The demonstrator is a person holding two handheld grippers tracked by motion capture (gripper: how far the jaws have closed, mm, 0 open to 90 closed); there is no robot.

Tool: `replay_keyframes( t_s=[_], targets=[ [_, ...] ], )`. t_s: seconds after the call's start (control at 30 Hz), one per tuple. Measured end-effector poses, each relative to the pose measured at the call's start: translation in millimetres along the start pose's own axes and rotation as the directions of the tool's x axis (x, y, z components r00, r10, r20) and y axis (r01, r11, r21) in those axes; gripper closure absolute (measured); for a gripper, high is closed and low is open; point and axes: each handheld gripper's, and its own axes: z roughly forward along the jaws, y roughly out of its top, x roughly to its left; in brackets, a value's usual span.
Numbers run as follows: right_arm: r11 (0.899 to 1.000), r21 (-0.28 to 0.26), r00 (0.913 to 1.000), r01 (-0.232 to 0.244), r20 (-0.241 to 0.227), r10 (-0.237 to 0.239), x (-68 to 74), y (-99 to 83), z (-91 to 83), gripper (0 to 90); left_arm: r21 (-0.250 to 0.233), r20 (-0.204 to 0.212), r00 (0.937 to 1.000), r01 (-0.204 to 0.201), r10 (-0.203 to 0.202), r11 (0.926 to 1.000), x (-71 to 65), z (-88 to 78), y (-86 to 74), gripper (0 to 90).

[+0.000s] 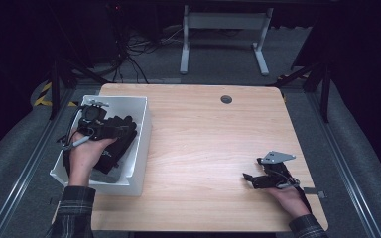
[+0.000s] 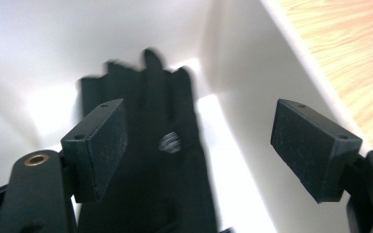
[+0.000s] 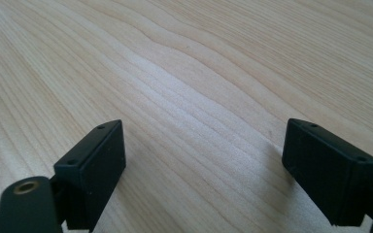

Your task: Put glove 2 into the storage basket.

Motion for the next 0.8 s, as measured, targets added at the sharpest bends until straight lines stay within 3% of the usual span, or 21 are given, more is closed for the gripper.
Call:
replay_keyframes(
  t_s=[0.13, 0.2, 0.37, 0.4, 0.53, 0.8],
  targets=[
    [1.000, 0.000, 1.0000, 0.000, -0.001, 0.000, 0.0, 0.0, 0.0, 16.0, -0.017, 0.042, 0.9980, -0.046, 0.046, 0.9988, -21.2, 0.0, 8.2, 21.2],
    [1.000, 0.000, 1.0000, 0.000, -0.002, 0.000, 0.0, 0.0, 0.0, 15.9, -0.021, 0.047, 0.9973, -0.056, 0.057, 0.9982, -24.1, -0.1, 9.5, 21.0],
    [1.000, 0.001, 1.0000, 0.000, -0.006, 0.000, 0.0, 0.1, 0.2, 15.6, -0.054, 0.096, 0.9905, -0.093, 0.098, 0.9942, -49.3, 0.1, 16.6, 20.9],
    [1.000, 0.001, 1.0000, 0.000, -0.006, 0.000, 0.0, 0.1, 0.2, 15.6, -0.054, 0.096, 0.9905, -0.093, 0.098, 0.9942, -49.3, 0.1, 16.6, 20.8],
    [1.000, 0.001, 1.0000, 0.000, -0.006, 0.000, 0.0, 0.1, 0.2, 15.6, -0.061, 0.119, 0.9832, -0.132, 0.139, 0.9893, -65.9, 2.0, 20.2, 20.4],
    [1.000, 0.001, 1.0000, 0.000, -0.006, 0.000, 0.0, 0.1, 0.2, 15.6, -0.074, 0.169, 0.9698, -0.165, 0.176, 0.9835, -91.5, 11.1, 20.8, 19.5]
  ],
)
